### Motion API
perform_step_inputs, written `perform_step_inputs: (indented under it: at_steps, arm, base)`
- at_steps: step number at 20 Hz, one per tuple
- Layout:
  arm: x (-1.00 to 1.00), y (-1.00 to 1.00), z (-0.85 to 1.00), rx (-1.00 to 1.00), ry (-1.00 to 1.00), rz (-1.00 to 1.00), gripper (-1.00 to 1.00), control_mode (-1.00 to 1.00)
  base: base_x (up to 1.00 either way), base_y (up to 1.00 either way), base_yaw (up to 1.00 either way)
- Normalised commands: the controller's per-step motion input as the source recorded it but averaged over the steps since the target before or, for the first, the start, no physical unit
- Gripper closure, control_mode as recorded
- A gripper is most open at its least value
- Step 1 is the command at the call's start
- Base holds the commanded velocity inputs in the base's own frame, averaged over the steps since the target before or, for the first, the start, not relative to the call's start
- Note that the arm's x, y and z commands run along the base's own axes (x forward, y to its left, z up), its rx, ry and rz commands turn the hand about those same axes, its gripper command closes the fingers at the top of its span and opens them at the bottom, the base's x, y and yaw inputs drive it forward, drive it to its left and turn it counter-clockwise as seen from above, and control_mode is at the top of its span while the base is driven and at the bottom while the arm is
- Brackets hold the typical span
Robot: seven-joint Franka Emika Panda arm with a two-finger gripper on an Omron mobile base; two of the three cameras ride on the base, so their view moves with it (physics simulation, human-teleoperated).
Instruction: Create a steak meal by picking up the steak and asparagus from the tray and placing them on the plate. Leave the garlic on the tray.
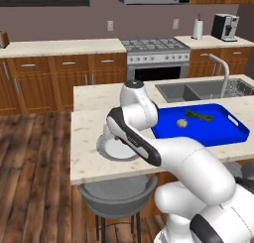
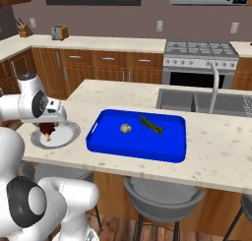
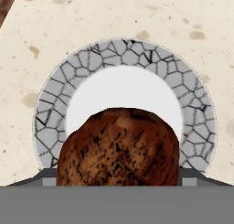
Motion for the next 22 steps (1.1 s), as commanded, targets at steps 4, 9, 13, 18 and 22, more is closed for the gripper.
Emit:
perform_step_inputs:
  at_steps: [4, 9, 13, 18, 22]
  arm:
    - [0.18, 0.25, -0.42, 0.00, 0.00, 0.00, 1.00, -1.00]
    - [0.01, 0.22, -0.29, 0.00, 0.00, 0.00, 1.00, -1.00]
    - [0.02, 0.06, -0.25, 0.00, 0.00, 0.00, 1.00, -1.00]
    - [0.27, 0.00, -0.18, 0.00, 0.00, 0.00, 1.00, -1.00]
    - [0.42, 0.01, -0.10, 0.00, 0.00, 0.00, 1.00, -1.00]
  base:
    - [0.00, 0.00, 0.00]
    - [0.00, 0.00, 0.00]
    - [0.00, 0.00, 0.00]
    - [0.00, 0.00, 0.00]
    - [0.00, 0.00, 0.00]
